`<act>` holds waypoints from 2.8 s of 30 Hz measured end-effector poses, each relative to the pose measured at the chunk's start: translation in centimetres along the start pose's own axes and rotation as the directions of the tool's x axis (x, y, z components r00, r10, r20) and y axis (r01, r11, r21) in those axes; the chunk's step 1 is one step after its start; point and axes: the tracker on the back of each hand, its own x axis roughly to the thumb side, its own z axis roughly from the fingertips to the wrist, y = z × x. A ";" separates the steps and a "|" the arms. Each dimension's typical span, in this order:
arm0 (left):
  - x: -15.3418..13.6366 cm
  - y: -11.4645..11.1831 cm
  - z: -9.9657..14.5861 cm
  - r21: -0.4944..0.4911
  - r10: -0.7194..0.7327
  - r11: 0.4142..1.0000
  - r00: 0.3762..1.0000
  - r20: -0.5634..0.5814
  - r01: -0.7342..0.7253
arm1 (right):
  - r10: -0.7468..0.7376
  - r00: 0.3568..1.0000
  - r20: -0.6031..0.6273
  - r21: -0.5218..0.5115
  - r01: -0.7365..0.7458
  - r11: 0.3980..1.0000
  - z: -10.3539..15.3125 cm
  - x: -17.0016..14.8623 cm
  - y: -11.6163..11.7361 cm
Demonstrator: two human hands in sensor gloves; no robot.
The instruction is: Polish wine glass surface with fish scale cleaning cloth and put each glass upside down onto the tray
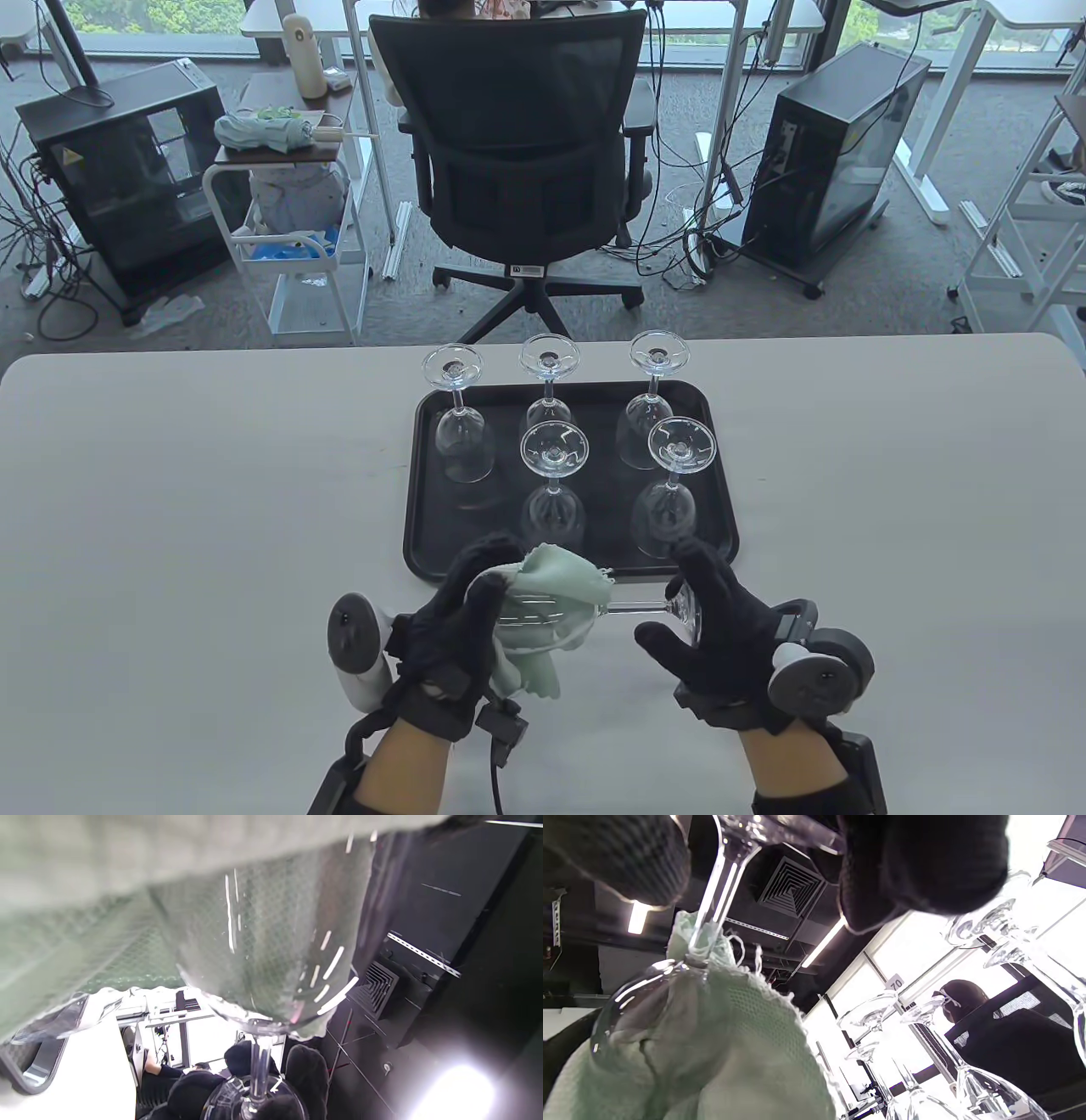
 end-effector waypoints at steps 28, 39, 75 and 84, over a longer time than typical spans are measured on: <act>0.9 -0.3 0.1 0.019 -0.054 0.998 0.995 0.089 0.052 | -0.009 1.000 0.015 -0.021 0.009 1.000 -0.2 0.8 -0.6; 0.8 -0.4 0.1 0.023 -0.046 0.999 0.996 0.079 0.044 | 0.019 0.999 0.033 -0.011 -0.019 1.000 0.0 0.5 -0.4; 5.3 17.7 6.1 0.657 -0.172 0.754 0.964 0.201 -0.002 | -0.165 0.942 -0.292 -0.107 0.140 0.984 -0.1 0.1 -0.2; 5.4 17.6 6.0 0.643 -0.136 0.765 0.967 0.214 -0.035 | 0.424 0.905 -0.035 0.146 -0.415 0.898 -10.6 10.9 6.9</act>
